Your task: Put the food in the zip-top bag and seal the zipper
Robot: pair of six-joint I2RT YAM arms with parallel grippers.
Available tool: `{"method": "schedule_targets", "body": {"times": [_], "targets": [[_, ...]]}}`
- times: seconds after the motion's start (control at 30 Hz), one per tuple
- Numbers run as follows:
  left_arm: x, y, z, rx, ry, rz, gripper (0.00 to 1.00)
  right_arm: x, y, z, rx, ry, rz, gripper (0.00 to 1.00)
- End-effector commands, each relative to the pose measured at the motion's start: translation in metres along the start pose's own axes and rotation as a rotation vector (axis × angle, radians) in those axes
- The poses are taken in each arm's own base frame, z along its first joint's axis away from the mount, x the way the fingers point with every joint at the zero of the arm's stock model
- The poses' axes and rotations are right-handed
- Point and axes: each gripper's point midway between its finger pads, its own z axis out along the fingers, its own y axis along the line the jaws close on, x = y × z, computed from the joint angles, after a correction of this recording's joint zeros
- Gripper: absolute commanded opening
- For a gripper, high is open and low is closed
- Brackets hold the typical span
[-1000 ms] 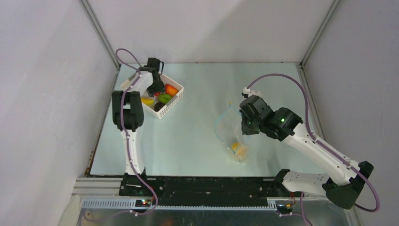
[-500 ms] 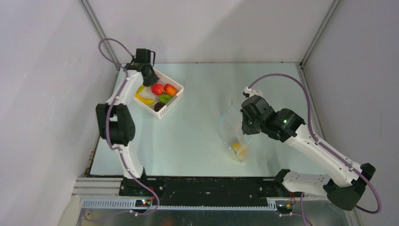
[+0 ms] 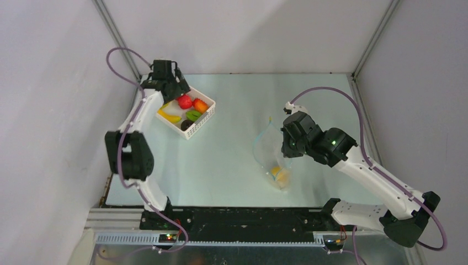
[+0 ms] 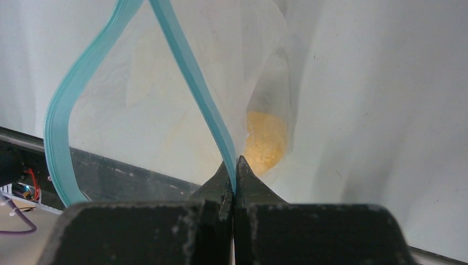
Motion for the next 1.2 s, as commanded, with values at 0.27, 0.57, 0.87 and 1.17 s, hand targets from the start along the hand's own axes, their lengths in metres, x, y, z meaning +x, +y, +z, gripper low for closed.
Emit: {"method": "schedule_targets", "body": {"times": [0.27, 0.57, 0.87, 1.17], "targets": [[0.001, 0.002, 0.123, -0.096, 0.039, -0.123, 1.00, -0.007, -0.002, 0.011, 0.007, -0.008, -0.012, 0.00], [0.023, 0.023, 0.160, -0.173, 0.047, -0.318, 1.00, -0.008, -0.005, 0.015, 0.010, -0.004, -0.017, 0.00], [0.037, 0.020, 0.182, -0.154, 0.074, -0.352, 0.93, -0.010, -0.008, 0.011, 0.008, -0.015, -0.011, 0.00], [0.048, 0.016, 0.184, -0.125, 0.110, -0.367, 0.63, -0.009, -0.008, 0.013, 0.007, -0.014, -0.006, 0.00]]}}
